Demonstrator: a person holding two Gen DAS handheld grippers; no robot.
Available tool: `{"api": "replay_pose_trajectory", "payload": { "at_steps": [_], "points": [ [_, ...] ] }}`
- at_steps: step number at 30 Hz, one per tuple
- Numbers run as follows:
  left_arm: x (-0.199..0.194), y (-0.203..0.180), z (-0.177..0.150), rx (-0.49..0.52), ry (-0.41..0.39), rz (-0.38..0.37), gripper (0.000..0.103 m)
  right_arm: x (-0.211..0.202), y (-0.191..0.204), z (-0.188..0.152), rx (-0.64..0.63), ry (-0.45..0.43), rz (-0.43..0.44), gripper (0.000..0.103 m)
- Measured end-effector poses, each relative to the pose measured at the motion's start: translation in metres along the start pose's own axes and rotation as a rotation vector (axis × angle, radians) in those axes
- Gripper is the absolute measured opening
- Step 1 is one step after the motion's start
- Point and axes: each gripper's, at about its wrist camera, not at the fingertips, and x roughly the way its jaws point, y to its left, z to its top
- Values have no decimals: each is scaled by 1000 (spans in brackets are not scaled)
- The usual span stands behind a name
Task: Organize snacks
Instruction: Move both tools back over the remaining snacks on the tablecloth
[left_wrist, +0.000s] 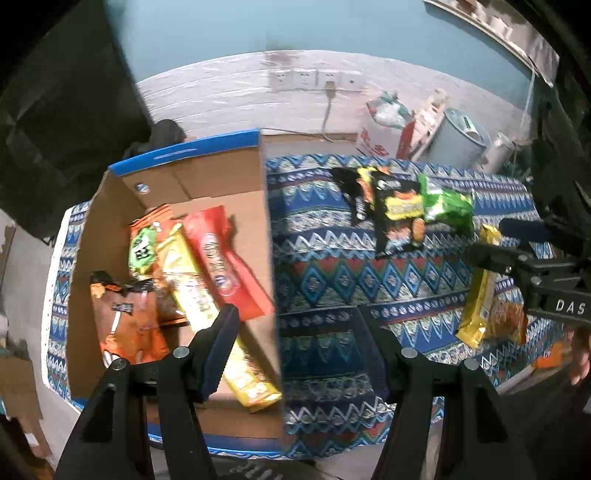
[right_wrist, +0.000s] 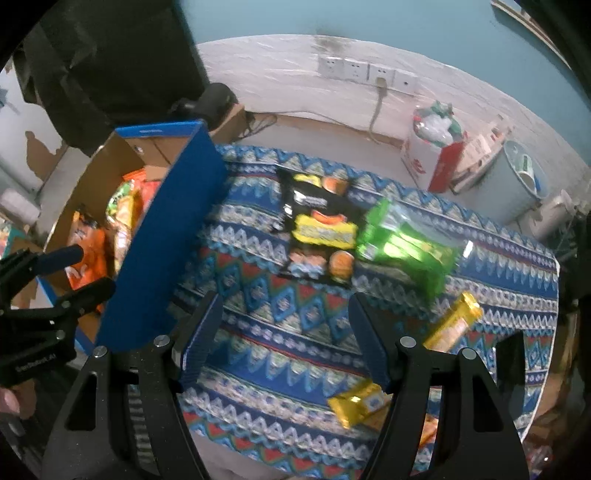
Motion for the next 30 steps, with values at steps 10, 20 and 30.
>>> {"api": "replay_pose_trajectory", "payload": {
  "at_steps": [10, 20, 30],
  "points": [
    [15, -57, -6, 125, 41, 3, 65, 3, -70, -38, 53, 57, -45, 70],
    [37, -110, -14, 227, 89, 28, 66, 26, -118, -74, 87, 159, -23, 70],
    [57, -136, -28, 283, 153, 46, 66, 49, -118, -111, 12, 290, -9, 70]
  ]
}}
